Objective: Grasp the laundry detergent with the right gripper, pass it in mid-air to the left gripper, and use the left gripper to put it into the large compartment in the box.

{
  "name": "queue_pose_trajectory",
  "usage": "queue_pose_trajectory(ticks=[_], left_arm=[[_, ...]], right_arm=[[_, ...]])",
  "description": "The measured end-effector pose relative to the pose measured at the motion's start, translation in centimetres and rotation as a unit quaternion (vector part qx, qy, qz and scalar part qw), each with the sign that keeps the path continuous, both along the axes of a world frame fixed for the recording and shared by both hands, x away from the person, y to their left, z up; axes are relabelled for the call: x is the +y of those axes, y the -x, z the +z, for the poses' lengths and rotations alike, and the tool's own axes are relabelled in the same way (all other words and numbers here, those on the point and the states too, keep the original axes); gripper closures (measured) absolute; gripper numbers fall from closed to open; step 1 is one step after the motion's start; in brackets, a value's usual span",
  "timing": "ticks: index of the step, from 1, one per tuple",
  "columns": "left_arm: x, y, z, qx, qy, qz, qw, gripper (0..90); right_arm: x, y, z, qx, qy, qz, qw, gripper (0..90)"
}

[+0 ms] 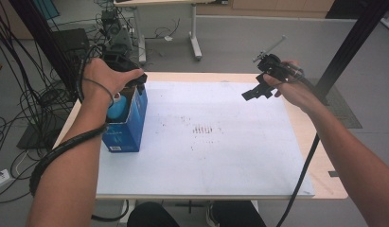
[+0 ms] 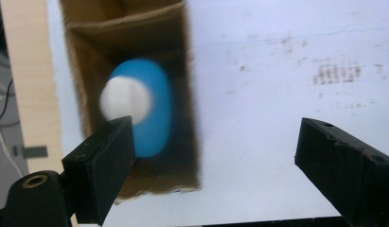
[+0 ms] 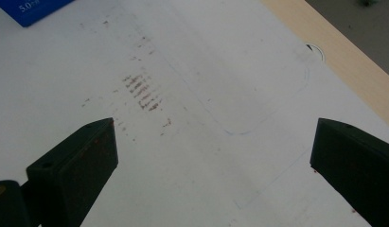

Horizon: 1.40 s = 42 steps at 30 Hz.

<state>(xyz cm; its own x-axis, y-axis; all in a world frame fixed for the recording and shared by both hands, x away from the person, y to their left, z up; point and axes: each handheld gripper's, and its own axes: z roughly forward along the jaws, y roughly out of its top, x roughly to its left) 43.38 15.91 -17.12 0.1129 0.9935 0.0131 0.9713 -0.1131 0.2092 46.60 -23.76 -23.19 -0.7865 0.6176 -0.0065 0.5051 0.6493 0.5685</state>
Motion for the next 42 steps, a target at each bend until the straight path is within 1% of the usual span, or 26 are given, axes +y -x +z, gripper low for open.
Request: queue_pose_trajectory(ticks=[3,6,9,10,11,13,16,20,22,26,39,40,42], left_arm=[[-1.5,-0.3,0.2,-0.015,-0.001,-0.023,0.9996,10.6],[-3.1,-0.7,0.0,-0.015,0.006,-0.041,0.999,10.0],[-4.6,-1.0,-0.2,-0.013,0.005,-0.055,0.9984,10.2],[-4.8,-1.0,-0.2,-0.015,0.005,-0.056,0.9983,10.4],[-5.4,-1.2,-0.1,-0.022,0.005,-0.065,0.9976,10.6],[-6.0,-1.3,0.0,-0.024,0.011,-0.075,0.9969,10.5],[-6.9,-1.7,0.1,-0.023,0.012,-0.079,0.9965,10.6],[-7.6,-2.0,0.0,-0.022,0.017,-0.086,0.9959,10.7],[-8.0,-2.2,0.0,-0.019,0.015,-0.09,0.9957,10.8],[-8.5,-2.4,0.0,-0.019,0.019,-0.094,0.9952,11.0],[-9.0,-2.7,-0.2,-0.019,0.024,-0.1,0.9945,11.3],[-9.0,-2.7,-0.3,-0.021,0.026,-0.099,0.9945,11.4],[-9.0,-2.7,-0.3,-0.019,0.025,-0.101,0.9944,11.3]], right_arm=[[-0.4,-0.5,0.1,0.005,0.001,-0.007,1.0,1.5],[-0.5,-1.0,0.0,0.01,0.007,-0.015,0.9998,1.5],[-0.6,-1.4,0.0,0.014,0.01,-0.023,0.9996,1.5],[-0.6,-1.6,0.0,0.014,0.01,-0.024,0.9996,1.5],[-0.6,-1.6,0.1,0.015,0.011,-0.026,0.9995,1.5],[-0.6,-1.7,0.0,0.012,0.019,-0.023,0.9995,1.5],[-0.5,-1.8,-0.1,0.015,0.024,-0.024,0.9993,1.5],[-0.6,-2.1,-0.2,0.018,0.026,-0.026,0.9992,1.5],[-0.6,-2.2,-0.3,0.018,0.028,-0.026,0.9991,1.5],[-0.8,-2.2,-0.3,0.019,0.028,-0.027,0.9991,1.5],[-1.3,-2.2,-0.3,0.021,0.028,-0.033,0.9989,1.5],[-1.3,-2.2,-0.3,0.021,0.028,-0.033,0.9989,1.5],[-1.4,-2.2,-0.3,0.021,0.029,-0.034,0.9988,1.5]])
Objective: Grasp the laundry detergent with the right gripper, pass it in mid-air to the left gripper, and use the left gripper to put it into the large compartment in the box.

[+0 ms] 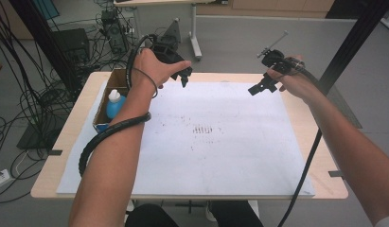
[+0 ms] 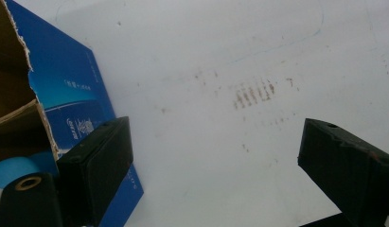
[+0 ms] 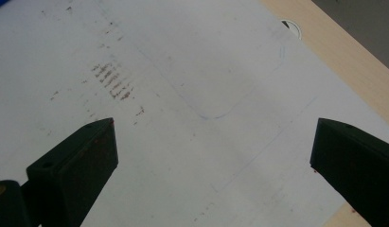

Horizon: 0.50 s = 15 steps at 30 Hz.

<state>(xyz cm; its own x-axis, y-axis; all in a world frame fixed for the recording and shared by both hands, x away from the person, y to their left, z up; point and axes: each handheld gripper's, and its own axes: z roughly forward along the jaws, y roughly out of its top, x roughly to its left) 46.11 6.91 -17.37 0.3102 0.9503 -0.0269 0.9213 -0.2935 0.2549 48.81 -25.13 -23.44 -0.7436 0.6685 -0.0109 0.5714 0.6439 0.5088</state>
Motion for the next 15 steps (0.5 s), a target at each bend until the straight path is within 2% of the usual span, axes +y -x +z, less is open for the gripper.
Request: queue_pose_trajectory(ticks=[15], left_arm=[[0.25,0.11,-0.22,0.001,0.001,0.0,1.0,11.6]], right_arm=[[-0.22,0.25,-0.06,0.0,0.001,-0.002,1.0,1.5]])
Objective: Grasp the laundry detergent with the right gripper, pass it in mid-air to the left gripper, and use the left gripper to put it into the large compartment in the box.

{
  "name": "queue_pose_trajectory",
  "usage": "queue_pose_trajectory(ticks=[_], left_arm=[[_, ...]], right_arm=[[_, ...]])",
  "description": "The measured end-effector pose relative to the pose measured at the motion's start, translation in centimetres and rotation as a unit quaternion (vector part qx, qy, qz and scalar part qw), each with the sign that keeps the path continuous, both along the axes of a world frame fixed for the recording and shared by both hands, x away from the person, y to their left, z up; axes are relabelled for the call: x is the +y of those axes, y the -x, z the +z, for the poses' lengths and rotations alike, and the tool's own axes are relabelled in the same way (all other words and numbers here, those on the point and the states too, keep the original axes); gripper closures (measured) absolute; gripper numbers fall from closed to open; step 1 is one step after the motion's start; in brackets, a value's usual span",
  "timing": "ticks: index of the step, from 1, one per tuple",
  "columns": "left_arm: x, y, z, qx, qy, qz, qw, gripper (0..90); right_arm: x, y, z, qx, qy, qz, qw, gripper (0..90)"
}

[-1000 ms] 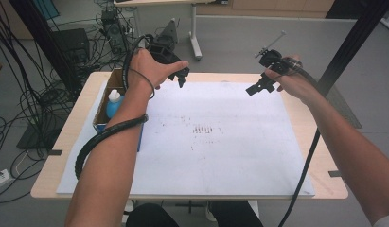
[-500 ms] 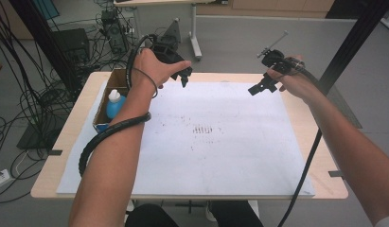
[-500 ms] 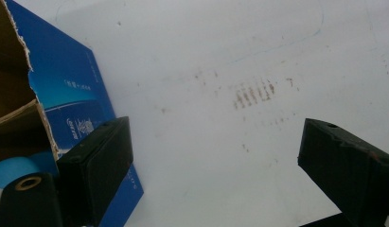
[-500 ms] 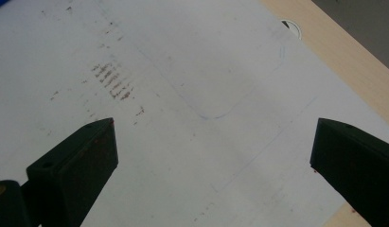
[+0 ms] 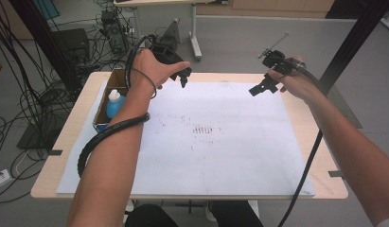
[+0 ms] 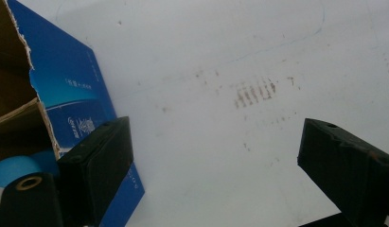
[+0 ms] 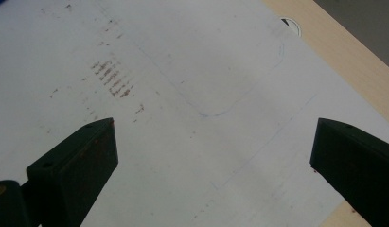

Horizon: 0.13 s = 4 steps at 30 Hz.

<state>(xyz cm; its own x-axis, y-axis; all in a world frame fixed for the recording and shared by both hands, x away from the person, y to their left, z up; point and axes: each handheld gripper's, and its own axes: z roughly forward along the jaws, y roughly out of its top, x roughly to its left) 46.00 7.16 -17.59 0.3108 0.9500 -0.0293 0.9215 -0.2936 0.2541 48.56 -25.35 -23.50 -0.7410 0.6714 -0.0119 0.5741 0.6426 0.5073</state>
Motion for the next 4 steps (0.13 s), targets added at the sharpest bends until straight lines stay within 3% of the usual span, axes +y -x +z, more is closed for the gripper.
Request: queue_pose_trajectory(ticks=[4], left_arm=[[0.03,-0.06,-0.09,0.002,-0.001,-0.001,1.0,11.6]], right_arm=[[-0.09,0.03,0.06,-0.002,-0.002,0.0,1.0,1.5]])
